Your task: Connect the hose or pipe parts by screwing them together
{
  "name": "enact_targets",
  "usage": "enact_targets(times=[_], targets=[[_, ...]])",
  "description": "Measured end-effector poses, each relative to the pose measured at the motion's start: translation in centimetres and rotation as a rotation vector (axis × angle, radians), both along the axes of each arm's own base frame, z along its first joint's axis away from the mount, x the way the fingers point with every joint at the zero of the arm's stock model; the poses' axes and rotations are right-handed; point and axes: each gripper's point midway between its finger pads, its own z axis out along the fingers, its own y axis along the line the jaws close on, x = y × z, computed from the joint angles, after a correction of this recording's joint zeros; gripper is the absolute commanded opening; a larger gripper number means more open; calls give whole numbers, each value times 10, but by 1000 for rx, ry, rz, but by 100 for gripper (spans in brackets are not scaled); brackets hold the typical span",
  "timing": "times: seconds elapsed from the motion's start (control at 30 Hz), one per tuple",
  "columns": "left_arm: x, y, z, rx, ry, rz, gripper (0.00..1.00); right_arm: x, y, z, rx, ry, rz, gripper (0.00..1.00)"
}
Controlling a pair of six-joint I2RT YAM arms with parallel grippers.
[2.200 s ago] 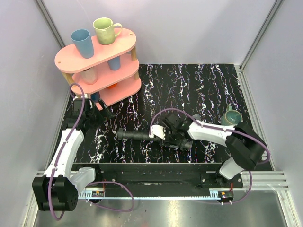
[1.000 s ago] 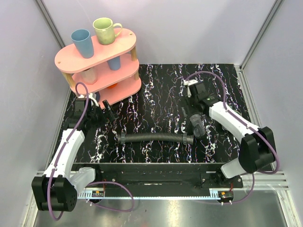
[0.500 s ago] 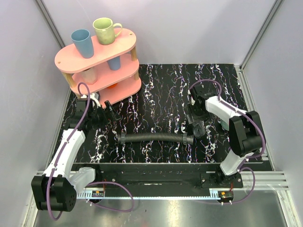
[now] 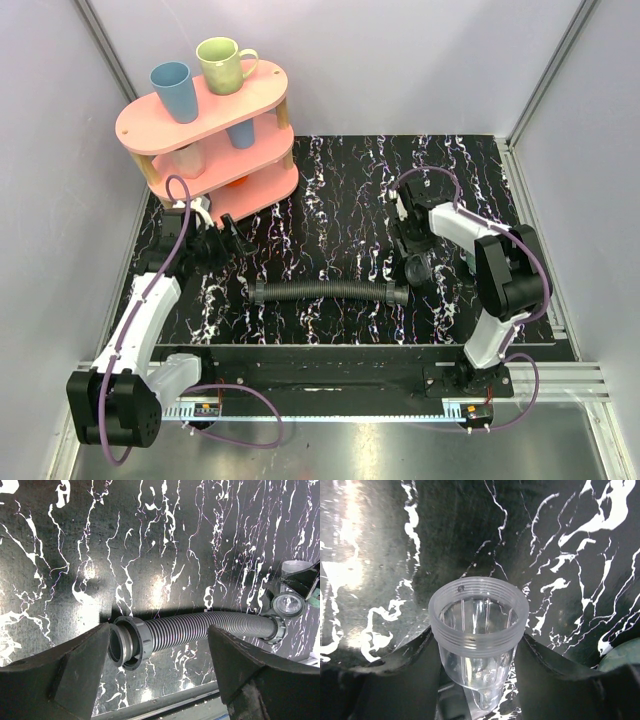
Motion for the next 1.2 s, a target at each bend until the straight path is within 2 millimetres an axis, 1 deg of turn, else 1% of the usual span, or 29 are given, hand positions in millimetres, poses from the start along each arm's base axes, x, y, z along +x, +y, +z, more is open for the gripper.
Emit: enact_targets(times=[0.1, 0.17, 0.27, 0.33, 0.37, 0.4, 0.5, 0.53, 0.6, 0.7, 0.73, 0.77, 0.83, 0.93, 1.07, 1.2], targets=[[0, -1, 1, -6, -1, -3, 82, 9, 9, 5, 42, -37, 50, 44], [-1, -3, 1, -15, 0, -9, 81, 15, 20, 15, 97, -77, 95, 43], [-3, -12, 6, -54, 3, -48, 81, 25, 42, 42, 173, -182, 193, 42], [-2, -20, 11, -75, 0, -79, 86, 26, 65, 66, 208, -284, 297, 41], [-1, -24, 15, -80, -6, -97, 87, 24, 78, 75, 229, -324, 347, 41], [-1, -31, 20, -85, -14, -122, 90, 19, 98, 88, 261, -380, 425, 42], [-3, -52, 36, -98, -46, -200, 94, 4, 142, 113, 346, -483, 584, 42], [-3, -58, 41, -104, -57, -224, 98, -2, 156, 120, 380, -510, 635, 42], [-5, -76, 55, -123, -87, -291, 99, -15, 178, 128, 435, -550, 712, 42], [-6, -100, 72, -140, -122, -372, 99, -31, 203, 136, 506, -581, 796, 42], [-4, -108, 81, -151, -144, -391, 99, -36, 210, 138, 528, -592, 820, 42], [-6, -117, 82, -159, -144, -421, 99, -41, 217, 140, 548, -603, 843, 42], [-5, -129, 87, -181, -148, -446, 99, -50, 227, 143, 581, -619, 882, 42], [-3, -139, 85, -192, -126, -457, 99, -63, 236, 146, 615, -630, 920, 43], [-1, -150, 80, -198, -97, -472, 99, -69, 242, 154, 636, -651, 943, 43], [-4, -161, 76, -209, -83, -494, 99, -70, 243, 168, 651, -693, 949, 43]])
